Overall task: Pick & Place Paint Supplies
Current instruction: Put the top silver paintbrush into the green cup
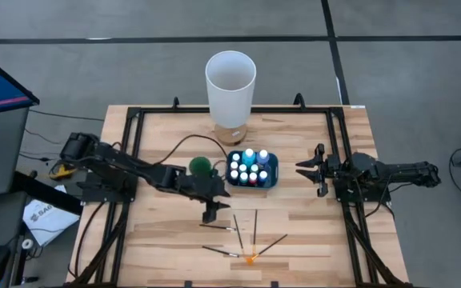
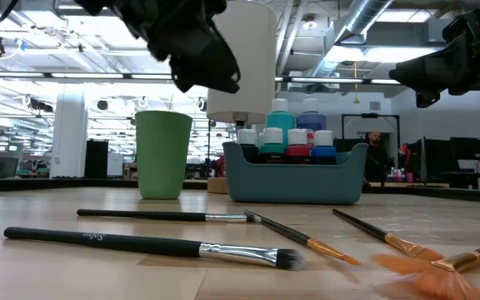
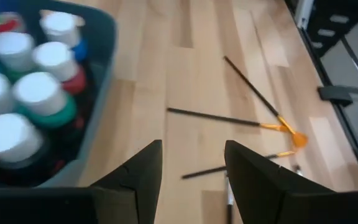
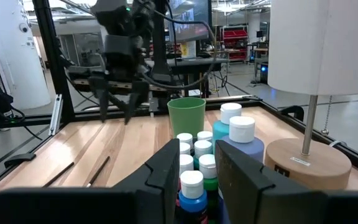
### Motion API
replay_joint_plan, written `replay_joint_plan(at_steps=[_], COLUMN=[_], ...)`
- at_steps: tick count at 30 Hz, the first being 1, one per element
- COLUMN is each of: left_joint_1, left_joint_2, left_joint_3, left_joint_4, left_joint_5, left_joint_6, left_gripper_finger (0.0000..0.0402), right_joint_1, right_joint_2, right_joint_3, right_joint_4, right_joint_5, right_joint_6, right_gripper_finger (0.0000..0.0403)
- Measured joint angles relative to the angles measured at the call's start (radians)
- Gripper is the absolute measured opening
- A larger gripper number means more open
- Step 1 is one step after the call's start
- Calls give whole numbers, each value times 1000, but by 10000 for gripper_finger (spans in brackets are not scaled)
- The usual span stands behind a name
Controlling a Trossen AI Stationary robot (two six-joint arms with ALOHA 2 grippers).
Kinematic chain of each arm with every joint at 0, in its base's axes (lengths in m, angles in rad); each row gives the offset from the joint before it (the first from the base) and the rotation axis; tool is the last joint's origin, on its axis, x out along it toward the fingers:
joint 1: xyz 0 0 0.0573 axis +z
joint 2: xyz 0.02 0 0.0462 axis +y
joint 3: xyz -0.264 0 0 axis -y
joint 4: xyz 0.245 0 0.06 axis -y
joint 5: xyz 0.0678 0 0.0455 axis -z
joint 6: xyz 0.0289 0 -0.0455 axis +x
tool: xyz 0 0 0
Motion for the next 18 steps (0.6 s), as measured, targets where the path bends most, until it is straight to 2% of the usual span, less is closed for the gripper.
replay_joint_plan(at_steps=[6,18], left_joint_1=[-59,-92], left_joint_2=[50,178], left_joint_3=[93,105], left_joint_4=[-78,-76], left_joint_5=[-52,-87], left_joint_6=[3,-96], left_gripper_finger=[163,163], right_joint_1=[0,0], right_joint_2=[0,0], right_joint_3=[0,0], right_joint_4=[0,0], right_joint_5=[0,0], right_joint_6=[0,0], right_gripper_finger=[98,98])
